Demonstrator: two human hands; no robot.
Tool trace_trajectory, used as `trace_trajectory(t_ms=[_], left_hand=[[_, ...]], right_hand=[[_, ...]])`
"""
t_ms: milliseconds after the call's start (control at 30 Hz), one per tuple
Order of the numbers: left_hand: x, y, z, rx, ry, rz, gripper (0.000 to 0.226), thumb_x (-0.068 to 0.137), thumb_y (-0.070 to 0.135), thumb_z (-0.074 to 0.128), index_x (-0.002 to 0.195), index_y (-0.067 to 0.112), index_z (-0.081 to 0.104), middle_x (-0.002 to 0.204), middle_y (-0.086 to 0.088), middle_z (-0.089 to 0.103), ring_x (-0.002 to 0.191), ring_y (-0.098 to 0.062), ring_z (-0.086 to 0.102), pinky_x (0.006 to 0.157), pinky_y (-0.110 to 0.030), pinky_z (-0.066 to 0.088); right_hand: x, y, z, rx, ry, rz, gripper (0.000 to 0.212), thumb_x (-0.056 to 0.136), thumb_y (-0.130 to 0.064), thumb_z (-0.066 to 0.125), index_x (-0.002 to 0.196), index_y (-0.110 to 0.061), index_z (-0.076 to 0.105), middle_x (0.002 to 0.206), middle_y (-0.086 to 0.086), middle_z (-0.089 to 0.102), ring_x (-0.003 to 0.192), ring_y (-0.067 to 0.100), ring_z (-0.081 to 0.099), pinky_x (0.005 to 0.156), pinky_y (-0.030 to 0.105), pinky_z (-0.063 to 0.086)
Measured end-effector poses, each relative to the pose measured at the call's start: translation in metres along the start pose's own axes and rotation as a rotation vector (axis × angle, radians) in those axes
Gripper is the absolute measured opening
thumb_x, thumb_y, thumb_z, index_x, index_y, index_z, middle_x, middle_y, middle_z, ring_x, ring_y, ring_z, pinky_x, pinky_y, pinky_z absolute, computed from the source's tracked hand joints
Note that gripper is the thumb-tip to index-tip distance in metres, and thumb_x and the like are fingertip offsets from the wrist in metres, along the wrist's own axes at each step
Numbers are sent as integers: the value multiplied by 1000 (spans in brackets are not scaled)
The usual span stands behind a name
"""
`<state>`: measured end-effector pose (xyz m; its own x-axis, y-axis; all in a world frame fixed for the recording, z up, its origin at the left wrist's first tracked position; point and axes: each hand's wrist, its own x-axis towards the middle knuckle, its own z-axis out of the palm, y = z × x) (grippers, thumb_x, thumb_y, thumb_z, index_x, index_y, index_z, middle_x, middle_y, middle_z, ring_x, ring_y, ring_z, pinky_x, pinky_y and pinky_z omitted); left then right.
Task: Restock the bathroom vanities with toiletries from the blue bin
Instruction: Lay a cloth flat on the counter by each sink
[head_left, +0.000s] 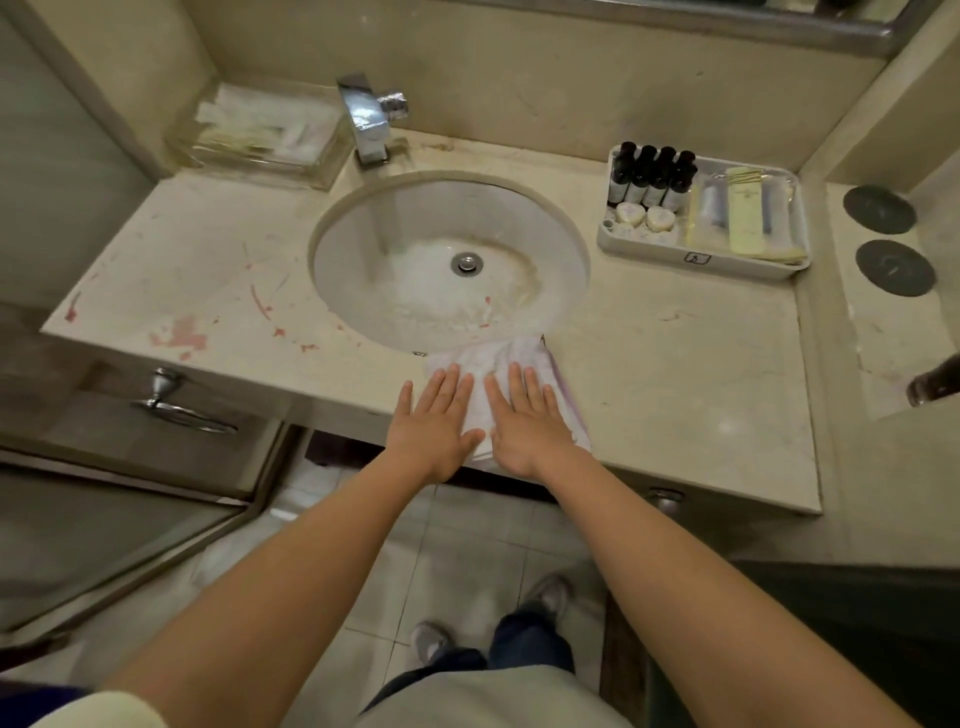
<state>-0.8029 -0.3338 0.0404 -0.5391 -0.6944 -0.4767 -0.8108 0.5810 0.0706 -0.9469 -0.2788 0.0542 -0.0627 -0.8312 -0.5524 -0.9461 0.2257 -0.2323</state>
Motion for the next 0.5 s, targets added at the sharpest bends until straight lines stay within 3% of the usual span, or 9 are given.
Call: trace_trajectory(t_ms=[500], left_hand=[[-26,-95,12,-103,41,-196,70,98,59,12,150,24,-20,158,3,-27,145,-13,-23,116,-48,-12]], right_hand=[[54,-87,2,-96,-2,-213,75,101,-28,35,152,-26,-19,155,8,-36,143,25,-32,116,40,-19]])
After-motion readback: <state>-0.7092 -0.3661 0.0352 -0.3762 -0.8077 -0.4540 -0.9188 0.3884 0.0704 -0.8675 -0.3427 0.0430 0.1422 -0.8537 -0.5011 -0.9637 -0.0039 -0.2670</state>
